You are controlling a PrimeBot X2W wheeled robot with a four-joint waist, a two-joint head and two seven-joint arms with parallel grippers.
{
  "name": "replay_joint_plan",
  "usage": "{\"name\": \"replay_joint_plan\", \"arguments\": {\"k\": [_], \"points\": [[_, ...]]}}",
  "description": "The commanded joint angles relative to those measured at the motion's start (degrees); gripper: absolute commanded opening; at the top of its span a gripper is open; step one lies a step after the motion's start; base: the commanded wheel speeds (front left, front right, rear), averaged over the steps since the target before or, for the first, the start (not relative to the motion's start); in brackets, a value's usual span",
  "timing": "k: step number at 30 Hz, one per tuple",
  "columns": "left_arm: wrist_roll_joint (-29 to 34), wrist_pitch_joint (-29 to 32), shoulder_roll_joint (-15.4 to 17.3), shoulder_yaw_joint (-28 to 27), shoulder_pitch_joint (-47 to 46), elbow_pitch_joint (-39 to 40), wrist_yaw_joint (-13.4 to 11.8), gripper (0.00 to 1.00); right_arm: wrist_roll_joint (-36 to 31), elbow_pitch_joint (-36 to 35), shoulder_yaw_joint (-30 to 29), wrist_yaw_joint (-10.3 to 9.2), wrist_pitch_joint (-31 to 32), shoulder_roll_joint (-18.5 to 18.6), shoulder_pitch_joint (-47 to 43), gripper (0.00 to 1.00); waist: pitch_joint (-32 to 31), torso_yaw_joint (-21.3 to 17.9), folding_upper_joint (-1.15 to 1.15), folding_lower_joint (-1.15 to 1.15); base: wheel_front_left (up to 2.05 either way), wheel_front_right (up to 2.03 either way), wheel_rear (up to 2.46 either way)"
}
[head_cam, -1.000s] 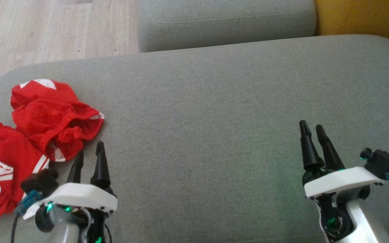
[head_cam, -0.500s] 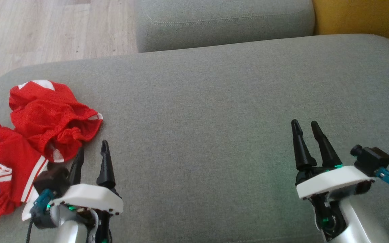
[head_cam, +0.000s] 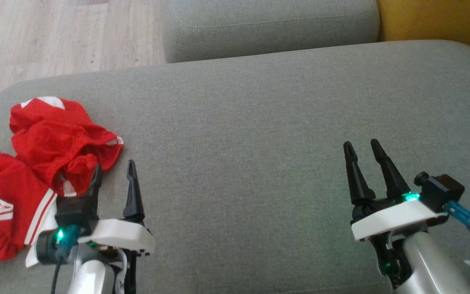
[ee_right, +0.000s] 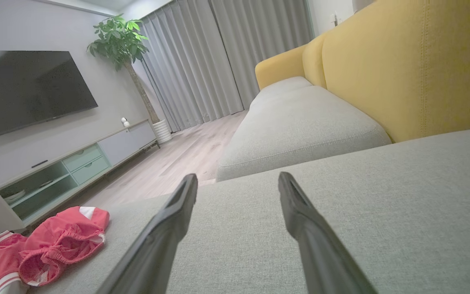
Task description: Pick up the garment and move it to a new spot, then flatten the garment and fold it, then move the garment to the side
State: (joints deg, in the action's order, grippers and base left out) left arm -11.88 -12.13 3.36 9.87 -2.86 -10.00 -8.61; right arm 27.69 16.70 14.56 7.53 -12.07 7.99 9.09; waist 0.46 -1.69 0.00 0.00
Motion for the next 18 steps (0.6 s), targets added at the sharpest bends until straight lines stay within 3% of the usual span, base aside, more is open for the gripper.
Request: {"name": "replay_joint_plan", "arguments": {"k": [1, 13, 18], "points": [[1.50, -0.75, 0.88, -1.34, -3.20, 2.27, -0.44, 1.00, -1.16, -2.37, 1.23, -0.04, -0.80, 0.57, 3.36, 1.00, 0.01, -0.01, 0.00, 0.00, 0.00, 0.00, 0.00], [9.10, -2.76, 0.73, -0.75, -3.44, 3.53, -2.05, 1.00, -9.51, -2.61, 0.41, -0.04, -2.82, -0.06, 3.80, 1.00, 0.16, -0.24, 0.00, 0.00, 0.00, 0.00, 0.00], [9.33, -2.86, 0.59, -1.17, -3.36, 3.45, -1.97, 1.00, -10.35, -2.30, -0.77, -0.04, -2.93, -0.66, 3.51, 1.00, 0.20, -0.22, 0.00, 0.00, 0.00, 0.00, 0.00]]}}
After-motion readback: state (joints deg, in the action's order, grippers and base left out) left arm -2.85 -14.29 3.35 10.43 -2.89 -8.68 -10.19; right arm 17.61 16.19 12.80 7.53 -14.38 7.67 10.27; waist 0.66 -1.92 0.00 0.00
